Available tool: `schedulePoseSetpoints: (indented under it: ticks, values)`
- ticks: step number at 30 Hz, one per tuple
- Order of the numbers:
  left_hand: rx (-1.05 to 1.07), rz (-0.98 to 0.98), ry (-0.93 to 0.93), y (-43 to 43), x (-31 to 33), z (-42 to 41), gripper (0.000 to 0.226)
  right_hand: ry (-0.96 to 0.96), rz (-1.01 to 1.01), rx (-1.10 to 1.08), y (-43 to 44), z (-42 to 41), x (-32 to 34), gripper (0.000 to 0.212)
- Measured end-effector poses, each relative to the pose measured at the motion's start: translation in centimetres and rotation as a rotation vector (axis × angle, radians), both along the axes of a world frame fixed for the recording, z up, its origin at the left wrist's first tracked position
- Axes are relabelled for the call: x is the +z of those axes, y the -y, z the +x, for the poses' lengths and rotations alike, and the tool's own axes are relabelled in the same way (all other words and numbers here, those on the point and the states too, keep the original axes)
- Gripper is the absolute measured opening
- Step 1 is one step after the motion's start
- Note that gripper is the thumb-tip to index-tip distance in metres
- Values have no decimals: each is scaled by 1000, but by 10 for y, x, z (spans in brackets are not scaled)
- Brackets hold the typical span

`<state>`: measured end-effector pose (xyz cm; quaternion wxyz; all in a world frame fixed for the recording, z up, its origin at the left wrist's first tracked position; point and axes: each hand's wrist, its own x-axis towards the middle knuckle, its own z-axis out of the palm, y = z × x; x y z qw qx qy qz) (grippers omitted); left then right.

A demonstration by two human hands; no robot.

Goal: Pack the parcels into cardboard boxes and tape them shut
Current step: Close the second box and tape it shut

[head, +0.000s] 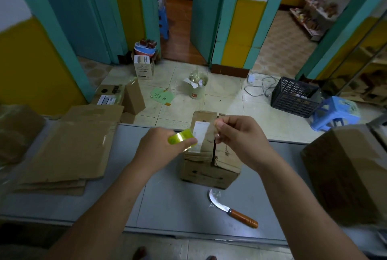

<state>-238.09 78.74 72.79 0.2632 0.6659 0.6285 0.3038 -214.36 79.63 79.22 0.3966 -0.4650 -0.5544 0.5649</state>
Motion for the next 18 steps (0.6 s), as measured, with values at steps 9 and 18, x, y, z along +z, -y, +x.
schedulePoseSetpoints:
  ticks: [9, 18]
  values:
    - [-210, 7, 351, 6, 0, -2, 65, -116, -191, -6, -23, 22, 22, 24]
    - [-41, -138, 412, 29, -10, 21, 67, 304, 140, -89, -58, 36, 49, 12]
